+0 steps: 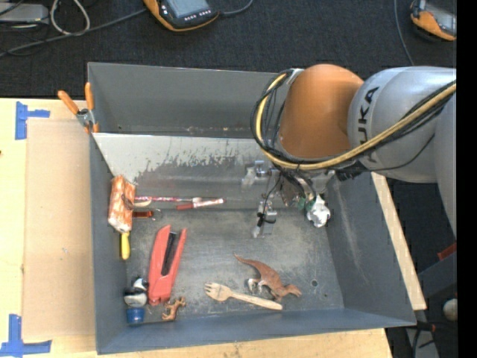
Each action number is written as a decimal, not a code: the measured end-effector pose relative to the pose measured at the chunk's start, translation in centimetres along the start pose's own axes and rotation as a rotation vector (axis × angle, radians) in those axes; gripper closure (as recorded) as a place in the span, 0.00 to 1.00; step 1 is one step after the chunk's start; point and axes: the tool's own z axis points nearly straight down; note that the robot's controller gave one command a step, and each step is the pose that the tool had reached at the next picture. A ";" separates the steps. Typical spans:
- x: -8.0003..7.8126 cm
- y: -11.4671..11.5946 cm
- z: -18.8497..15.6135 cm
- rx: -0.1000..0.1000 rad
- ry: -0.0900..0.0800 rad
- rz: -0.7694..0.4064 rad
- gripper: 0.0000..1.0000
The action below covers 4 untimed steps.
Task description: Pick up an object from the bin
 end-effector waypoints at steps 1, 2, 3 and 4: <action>8.9 -1.7 0.4 -0.001 -0.003 -0.067 0.00; 2.4 -1.1 2.0 -0.001 0.001 0.037 0.00; 9.4 -4.4 7.4 -0.001 0.002 0.210 0.00; 10.5 -4.6 8.2 -0.003 0.003 0.265 1.00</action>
Offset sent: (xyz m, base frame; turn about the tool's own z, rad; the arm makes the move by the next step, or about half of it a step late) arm 0.0002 -0.0082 -0.0272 0.0661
